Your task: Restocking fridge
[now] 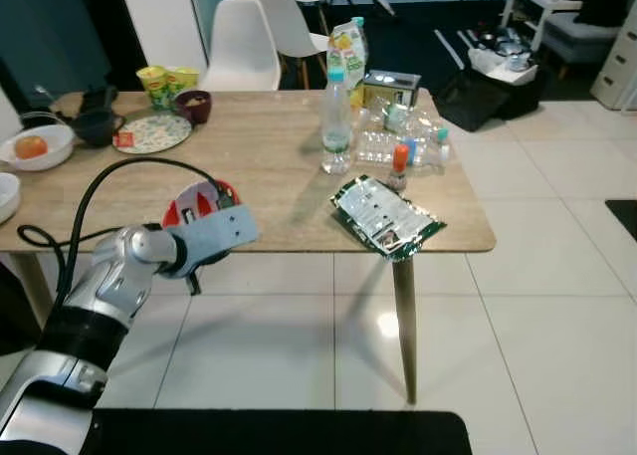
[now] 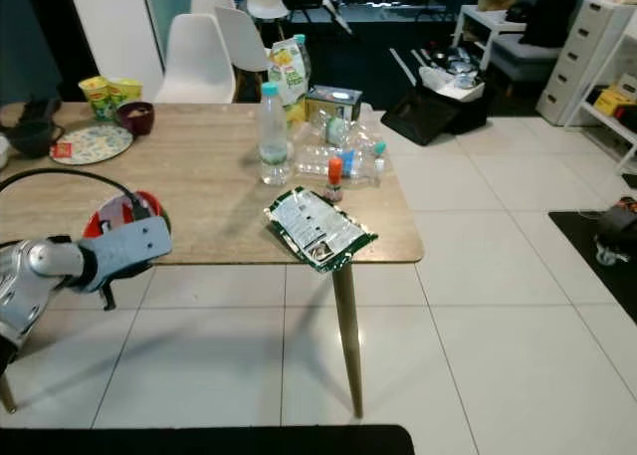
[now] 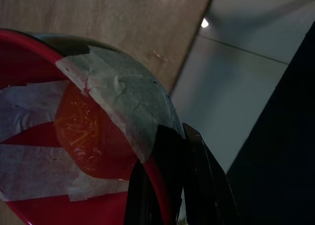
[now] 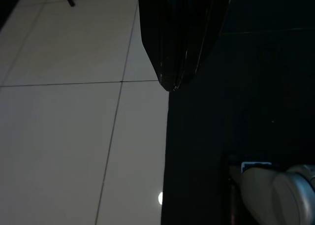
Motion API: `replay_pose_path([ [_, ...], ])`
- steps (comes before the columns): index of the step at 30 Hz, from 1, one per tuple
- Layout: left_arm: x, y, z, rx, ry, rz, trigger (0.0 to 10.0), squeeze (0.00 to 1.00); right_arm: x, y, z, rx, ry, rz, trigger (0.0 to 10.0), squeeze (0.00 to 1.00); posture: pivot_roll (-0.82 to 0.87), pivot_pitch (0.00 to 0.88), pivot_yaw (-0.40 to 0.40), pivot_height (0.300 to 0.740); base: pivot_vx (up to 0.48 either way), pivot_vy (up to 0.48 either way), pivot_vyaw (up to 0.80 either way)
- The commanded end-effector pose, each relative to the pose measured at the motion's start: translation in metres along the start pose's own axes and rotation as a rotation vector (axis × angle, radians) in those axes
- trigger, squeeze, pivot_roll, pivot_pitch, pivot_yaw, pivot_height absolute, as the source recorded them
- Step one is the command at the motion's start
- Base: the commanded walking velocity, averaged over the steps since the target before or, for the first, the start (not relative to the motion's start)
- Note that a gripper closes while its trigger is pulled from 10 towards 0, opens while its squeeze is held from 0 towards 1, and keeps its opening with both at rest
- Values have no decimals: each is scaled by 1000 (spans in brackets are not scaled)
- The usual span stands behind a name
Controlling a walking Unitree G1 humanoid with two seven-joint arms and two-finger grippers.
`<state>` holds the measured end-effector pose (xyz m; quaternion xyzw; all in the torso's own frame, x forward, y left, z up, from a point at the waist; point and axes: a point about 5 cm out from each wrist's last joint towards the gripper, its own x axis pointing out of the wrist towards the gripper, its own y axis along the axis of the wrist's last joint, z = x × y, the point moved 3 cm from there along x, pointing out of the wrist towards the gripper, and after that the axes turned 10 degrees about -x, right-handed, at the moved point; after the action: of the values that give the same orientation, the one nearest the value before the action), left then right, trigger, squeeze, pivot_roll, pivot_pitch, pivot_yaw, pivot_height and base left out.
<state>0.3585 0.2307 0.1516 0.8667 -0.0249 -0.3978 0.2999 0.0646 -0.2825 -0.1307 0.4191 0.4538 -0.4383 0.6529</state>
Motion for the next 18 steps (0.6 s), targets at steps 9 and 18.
replay_pose_path([
  [9,-4,8,-4,0,12,25,10000,0,1,5,-5,-10,13,9,10000,0,2,0,10,740,280,0,0],
  [18,3,16,0,25,12,50,10000,0,1,5,-6,-14,18,10,10000,0,3,0,11,740,0,-51,0],
])
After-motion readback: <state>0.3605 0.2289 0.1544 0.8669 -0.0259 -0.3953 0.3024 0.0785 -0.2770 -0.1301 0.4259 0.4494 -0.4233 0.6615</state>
